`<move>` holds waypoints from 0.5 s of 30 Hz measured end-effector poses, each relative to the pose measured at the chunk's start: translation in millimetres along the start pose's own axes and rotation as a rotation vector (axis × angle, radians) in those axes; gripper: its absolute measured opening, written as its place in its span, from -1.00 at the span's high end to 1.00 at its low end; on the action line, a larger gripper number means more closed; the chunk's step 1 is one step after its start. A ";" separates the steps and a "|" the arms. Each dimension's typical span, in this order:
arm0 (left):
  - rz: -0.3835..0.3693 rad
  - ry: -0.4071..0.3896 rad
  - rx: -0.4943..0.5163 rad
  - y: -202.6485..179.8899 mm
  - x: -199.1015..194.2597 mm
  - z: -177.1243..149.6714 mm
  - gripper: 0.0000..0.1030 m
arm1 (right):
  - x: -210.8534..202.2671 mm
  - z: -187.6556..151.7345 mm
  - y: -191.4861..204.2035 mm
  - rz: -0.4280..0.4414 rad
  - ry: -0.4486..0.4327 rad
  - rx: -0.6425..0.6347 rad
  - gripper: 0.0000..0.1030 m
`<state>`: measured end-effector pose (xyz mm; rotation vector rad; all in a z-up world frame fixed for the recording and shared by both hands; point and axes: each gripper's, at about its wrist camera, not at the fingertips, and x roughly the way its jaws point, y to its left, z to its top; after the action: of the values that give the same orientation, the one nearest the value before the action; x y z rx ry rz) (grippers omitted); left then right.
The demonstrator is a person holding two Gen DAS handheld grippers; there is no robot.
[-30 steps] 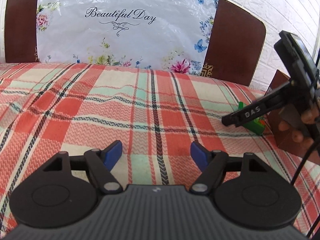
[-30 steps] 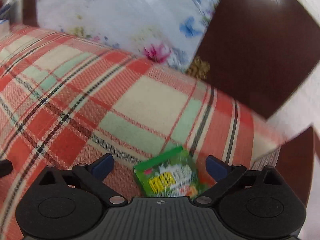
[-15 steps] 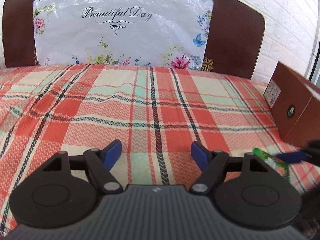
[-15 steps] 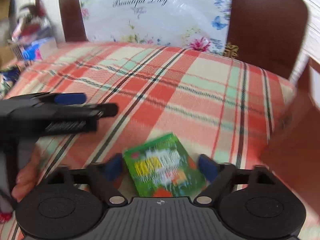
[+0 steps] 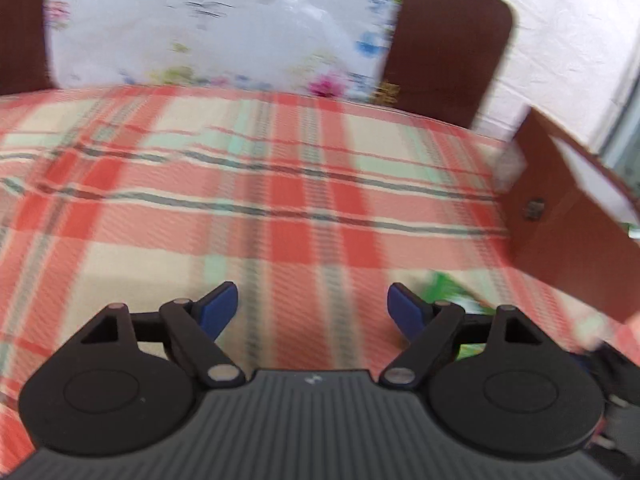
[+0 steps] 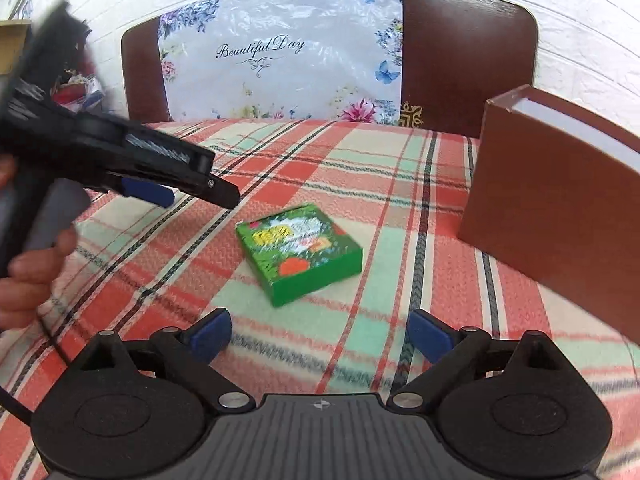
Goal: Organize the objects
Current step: 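Grasp the green snack box with the left gripper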
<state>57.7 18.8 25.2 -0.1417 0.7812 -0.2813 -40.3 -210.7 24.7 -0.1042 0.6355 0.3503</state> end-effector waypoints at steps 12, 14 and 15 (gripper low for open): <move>-0.114 0.075 0.164 -52.2 14.5 -7.5 0.01 | 26.8 25.7 1.0 0.085 -0.024 -0.044 -0.22; -0.082 0.075 0.209 -61.8 9.0 -4.6 0.06 | 23.8 25.5 10.7 0.056 -0.044 -0.072 -0.21; -0.073 0.069 0.230 -67.0 5.3 -2.8 0.06 | 19.4 25.2 15.8 0.044 -0.058 -0.078 -0.20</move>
<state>46.2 -46.8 35.1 0.0564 0.8071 -0.4451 -17.2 -185.2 33.5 -0.1545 0.5678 0.4192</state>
